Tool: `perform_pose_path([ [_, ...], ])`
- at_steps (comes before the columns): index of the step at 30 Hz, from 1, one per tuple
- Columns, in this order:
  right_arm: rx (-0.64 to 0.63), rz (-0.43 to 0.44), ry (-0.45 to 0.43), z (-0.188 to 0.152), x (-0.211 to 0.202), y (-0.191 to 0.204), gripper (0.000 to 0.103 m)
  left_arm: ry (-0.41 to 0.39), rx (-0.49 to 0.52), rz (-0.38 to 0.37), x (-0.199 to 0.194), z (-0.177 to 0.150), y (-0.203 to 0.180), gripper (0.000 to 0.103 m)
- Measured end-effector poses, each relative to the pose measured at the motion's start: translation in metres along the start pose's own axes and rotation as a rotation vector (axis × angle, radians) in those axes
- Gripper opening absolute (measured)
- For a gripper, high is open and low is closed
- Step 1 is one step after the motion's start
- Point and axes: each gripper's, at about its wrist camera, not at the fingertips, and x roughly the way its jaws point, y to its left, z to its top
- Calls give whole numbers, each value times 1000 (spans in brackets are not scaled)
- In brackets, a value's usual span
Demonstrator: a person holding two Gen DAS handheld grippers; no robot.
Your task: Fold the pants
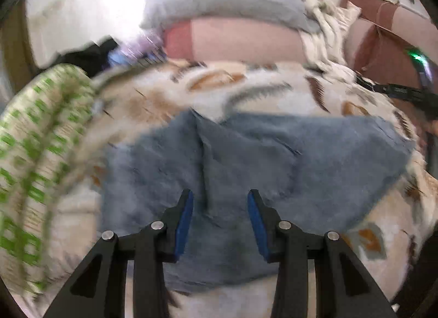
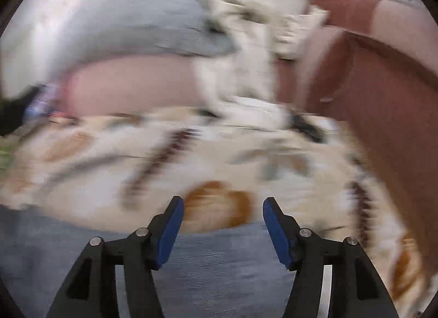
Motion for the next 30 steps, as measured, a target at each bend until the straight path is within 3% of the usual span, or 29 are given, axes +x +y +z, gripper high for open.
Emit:
perform_pose_path([
  [3,-25,190,31,-3,-8,44,64,11,-62,70,3,3,23,43],
  [6,-107,280,60,-9,-10,92,64,97,-188,117,16,-5,58,43],
  [9,-143,431,104,-20,-12,137,64,131,-321,80,19,-16,90,43],
  [11,-154,478,126,-26,-11,158,64,132,-356,101,17,-22,104,43],
  [13,-173,498,145,-35,-8,176,64,139,-376,124,18,-29,115,43],
  [18,-219,513,216,-58,9,212,64,134,-486,-32,21,-32,128,44],
  [19,-224,515,224,-60,12,216,64,127,-496,-42,19,-31,129,48],
  [23,-265,513,253,-73,18,226,64,76,-544,-64,10,-26,137,71],
  [27,-296,501,270,-79,20,228,64,142,-504,-35,23,-27,133,73],
  [30,-297,499,284,-80,22,227,64,152,-538,-43,24,-31,139,73],
])
